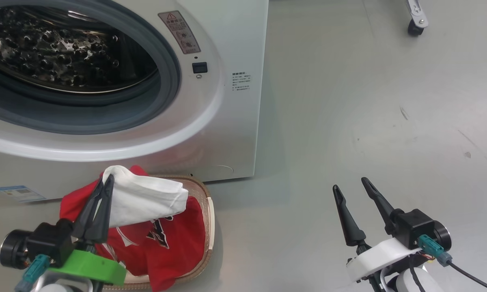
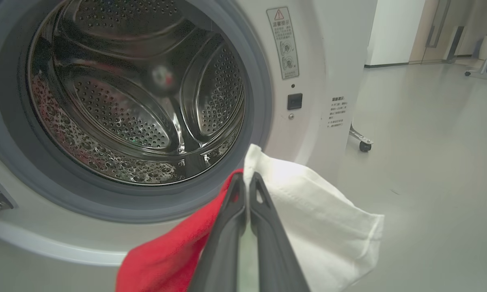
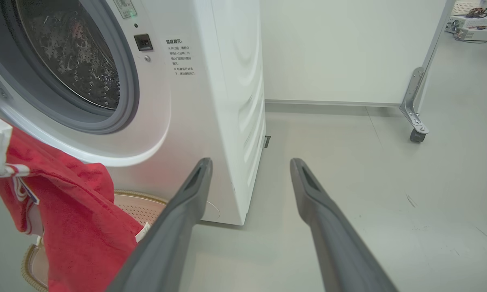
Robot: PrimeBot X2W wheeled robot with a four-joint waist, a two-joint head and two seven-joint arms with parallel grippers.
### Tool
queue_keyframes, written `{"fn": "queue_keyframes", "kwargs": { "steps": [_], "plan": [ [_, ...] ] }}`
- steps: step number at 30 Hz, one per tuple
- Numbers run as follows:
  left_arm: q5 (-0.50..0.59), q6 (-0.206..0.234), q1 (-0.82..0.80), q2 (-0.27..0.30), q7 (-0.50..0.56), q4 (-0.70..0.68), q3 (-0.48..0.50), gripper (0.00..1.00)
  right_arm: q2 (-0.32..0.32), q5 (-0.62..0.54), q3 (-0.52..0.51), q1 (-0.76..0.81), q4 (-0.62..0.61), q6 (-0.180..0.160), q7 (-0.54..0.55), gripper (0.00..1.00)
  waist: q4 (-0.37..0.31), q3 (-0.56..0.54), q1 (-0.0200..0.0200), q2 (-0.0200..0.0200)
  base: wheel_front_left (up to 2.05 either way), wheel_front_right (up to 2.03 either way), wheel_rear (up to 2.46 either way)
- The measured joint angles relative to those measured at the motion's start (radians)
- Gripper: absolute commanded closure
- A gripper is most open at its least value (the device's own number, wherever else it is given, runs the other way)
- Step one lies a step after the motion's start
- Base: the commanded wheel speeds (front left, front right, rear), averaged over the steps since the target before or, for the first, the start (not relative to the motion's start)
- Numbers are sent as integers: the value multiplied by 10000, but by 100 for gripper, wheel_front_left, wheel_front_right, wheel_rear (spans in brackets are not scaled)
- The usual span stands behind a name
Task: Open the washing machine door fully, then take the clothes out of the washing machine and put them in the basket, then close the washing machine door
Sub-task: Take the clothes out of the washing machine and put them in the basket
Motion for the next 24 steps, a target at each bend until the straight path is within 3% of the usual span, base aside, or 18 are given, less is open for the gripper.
{"fn": "queue_keyframes", "kwargs": {
  "steps": [11, 24],
  "plan": [
    [359, -84, -412, 318, 330, 1097, -230, 100, 21, -29, 113, -337, -69, -4, 13, 0, -344, 693, 0, 0, 0, 0, 0],
    [153, -205, -1484, 236, 930, 2853, -518, 100, 75, -115, 186, -677, -219, -17, 13, 0, -998, 1748, 0, 0, 0, 0, 0]
  ]
}}
